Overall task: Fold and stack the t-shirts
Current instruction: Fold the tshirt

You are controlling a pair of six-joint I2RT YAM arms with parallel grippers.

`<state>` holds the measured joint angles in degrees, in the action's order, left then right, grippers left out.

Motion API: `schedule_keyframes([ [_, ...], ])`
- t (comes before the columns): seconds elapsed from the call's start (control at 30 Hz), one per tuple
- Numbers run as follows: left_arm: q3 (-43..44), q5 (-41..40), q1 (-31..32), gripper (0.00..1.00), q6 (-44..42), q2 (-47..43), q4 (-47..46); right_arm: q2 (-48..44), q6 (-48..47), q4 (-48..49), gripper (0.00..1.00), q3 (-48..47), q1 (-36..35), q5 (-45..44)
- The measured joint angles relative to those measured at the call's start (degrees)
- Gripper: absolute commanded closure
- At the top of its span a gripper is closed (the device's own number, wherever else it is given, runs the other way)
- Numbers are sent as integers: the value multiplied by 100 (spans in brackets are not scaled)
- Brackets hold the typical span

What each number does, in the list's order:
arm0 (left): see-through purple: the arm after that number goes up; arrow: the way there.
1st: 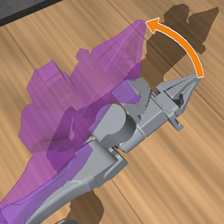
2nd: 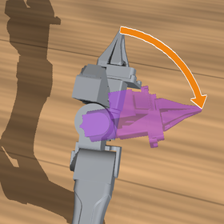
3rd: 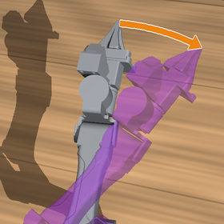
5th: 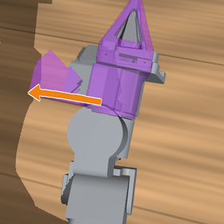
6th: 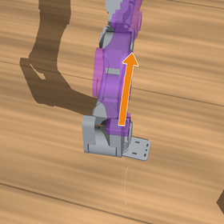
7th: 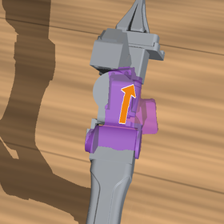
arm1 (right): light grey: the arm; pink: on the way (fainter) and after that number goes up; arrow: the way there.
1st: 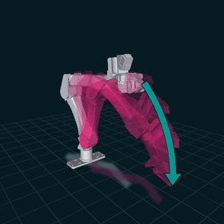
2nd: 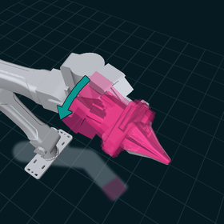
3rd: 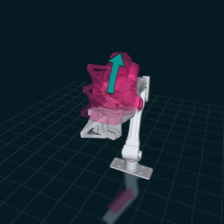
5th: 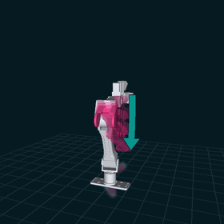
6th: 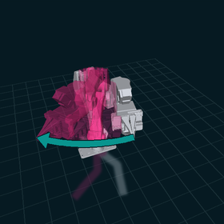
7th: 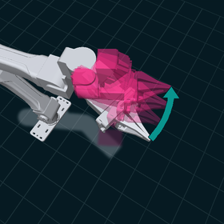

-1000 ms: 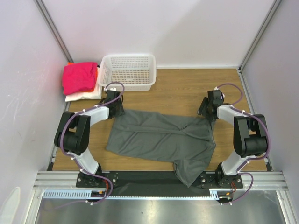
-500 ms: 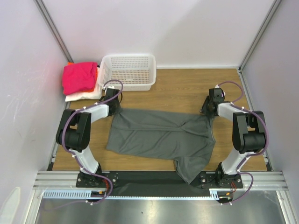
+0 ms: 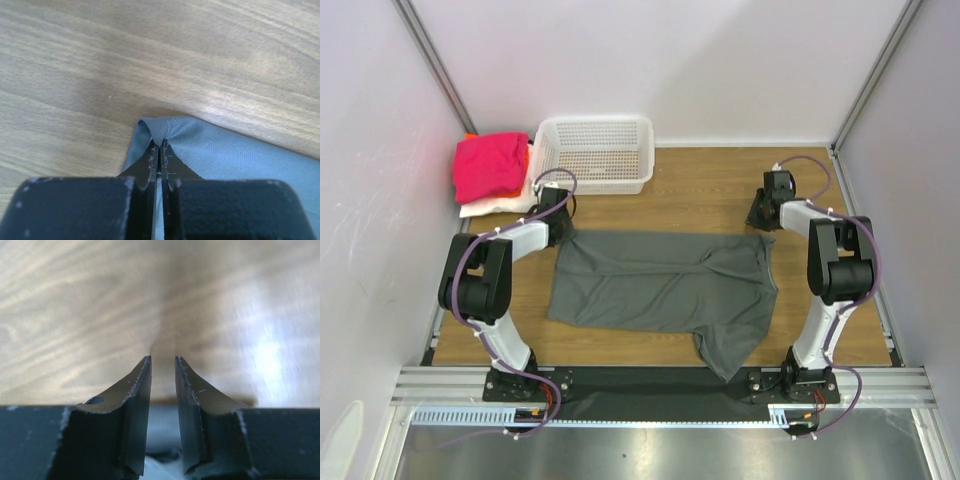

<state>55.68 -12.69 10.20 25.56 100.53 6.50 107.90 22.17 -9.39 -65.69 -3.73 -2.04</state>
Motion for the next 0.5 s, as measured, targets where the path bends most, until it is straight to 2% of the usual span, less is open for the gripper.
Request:
schedule_keyframes([
  [0.1,92,9,0,88,-11,55,0,282,-129,-15,68,-393,0,46],
  [0.13,129,28,0,78,-15,76,-2,345,-162,-31,68,-520,0,63],
  [0.2,203,52,0,66,-37,96,15,450,-249,-162,64,-824,0,146],
  [0.23,247,66,0,53,-55,101,28,463,-284,-223,61,-960,0,177],
  [0.3,328,72,0,44,-111,94,55,442,-339,-378,54,-1196,-2,254],
  [0.33,361,74,0,37,-129,76,59,385,-372,-411,47,-1268,-13,280],
  [0.43,369,70,0,31,-170,-85,142,26,-376,-673,39,-1281,-39,321],
  [0.5,369,55,0,31,-179,-271,251,-361,-280,-901,39,-1235,-61,308],
])
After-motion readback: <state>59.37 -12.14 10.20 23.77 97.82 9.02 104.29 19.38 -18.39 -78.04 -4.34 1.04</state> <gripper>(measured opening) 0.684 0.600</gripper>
